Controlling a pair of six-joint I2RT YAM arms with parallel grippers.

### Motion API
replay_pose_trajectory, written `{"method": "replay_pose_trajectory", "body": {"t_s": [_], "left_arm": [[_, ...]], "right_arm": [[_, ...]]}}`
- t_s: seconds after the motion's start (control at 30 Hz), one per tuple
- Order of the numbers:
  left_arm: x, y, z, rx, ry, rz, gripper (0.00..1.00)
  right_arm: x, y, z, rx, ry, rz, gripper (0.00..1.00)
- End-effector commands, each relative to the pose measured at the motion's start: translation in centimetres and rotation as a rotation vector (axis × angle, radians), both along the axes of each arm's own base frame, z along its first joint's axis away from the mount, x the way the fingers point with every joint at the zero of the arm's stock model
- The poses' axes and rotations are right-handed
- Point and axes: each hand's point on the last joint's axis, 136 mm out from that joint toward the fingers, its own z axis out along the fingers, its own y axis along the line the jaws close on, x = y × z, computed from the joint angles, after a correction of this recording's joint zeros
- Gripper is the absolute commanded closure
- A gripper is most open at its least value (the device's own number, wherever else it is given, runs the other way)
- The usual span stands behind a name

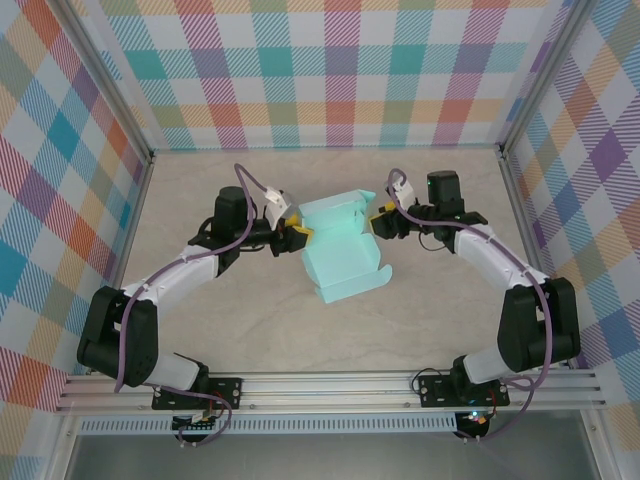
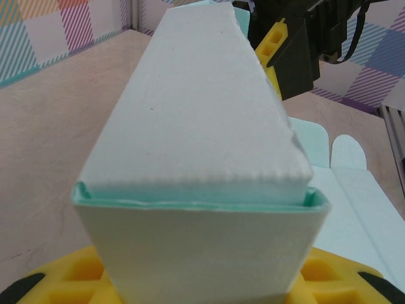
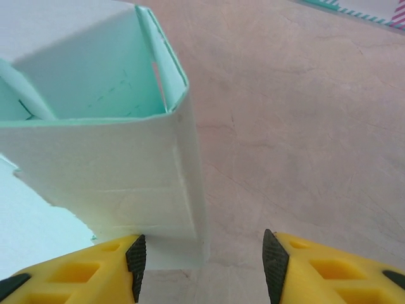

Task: Fold the paper box

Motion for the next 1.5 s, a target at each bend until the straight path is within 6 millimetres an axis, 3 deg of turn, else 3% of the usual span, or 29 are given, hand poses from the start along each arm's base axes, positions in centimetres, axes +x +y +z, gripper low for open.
{"method": "replay_pose_trajectory", "body": {"t_s": [0.0, 0.57, 0.8, 0.83, 0.9, 0.93, 1.1, 1.3, 1.37, 1.47], "left_arm": [[-0.7, -0.8, 1.7, -0.024, -0.040, -0.056, 0.93], [-0.4, -0.8, 1.3, -0.018, -0.027, -0.045, 0.93], [0.0, -0.6, 1.5, -0.020, -0.034, -0.027, 0.93], [0.2, -0.4, 1.4, -0.018, -0.034, -0.021, 0.94], [0.4, -0.2, 1.5, -0.018, -0.036, -0.013, 0.93], [0.4, -0.1, 1.6, -0.018, -0.039, -0.011, 0.94], [0.8, 0.2, 1.9, -0.012, -0.045, -0.004, 0.93], [0.4, 0.4, 2.5, -0.019, -0.061, -0.028, 0.94], [0.1, 0.3, 2.6, -0.022, -0.060, -0.049, 0.94], [-0.2, 0.2, 2.8, -0.027, -0.059, -0.065, 0.94]], "right_arm": [[-1.8, 2.4, 2.9, 0.095, -0.016, 0.150, 0.44], [-2.8, 3.9, 4.3, 0.032, -0.064, 0.199, 0.52], [-3.3, 1.7, 2.8, -0.067, -0.061, 0.133, 0.42], [-3.3, 1.3, 3.0, -0.057, -0.051, 0.115, 0.37], [-3.6, 0.2, 4.1, 0.025, 0.007, 0.099, 0.12], [-3.8, 0.0, 4.5, 0.052, 0.029, 0.102, 0.09], [-5.6, -0.8, 5.8, 0.100, 0.009, 0.129, 0.09], [-1.9, -6.8, 5.5, 0.087, -0.016, -0.153, 0.16], [-1.5, -7.3, 5.3, 0.056, -0.036, -0.163, 0.17], [-1.3, -6.5, 4.8, 0.076, -0.017, -0.107, 0.19]]}}
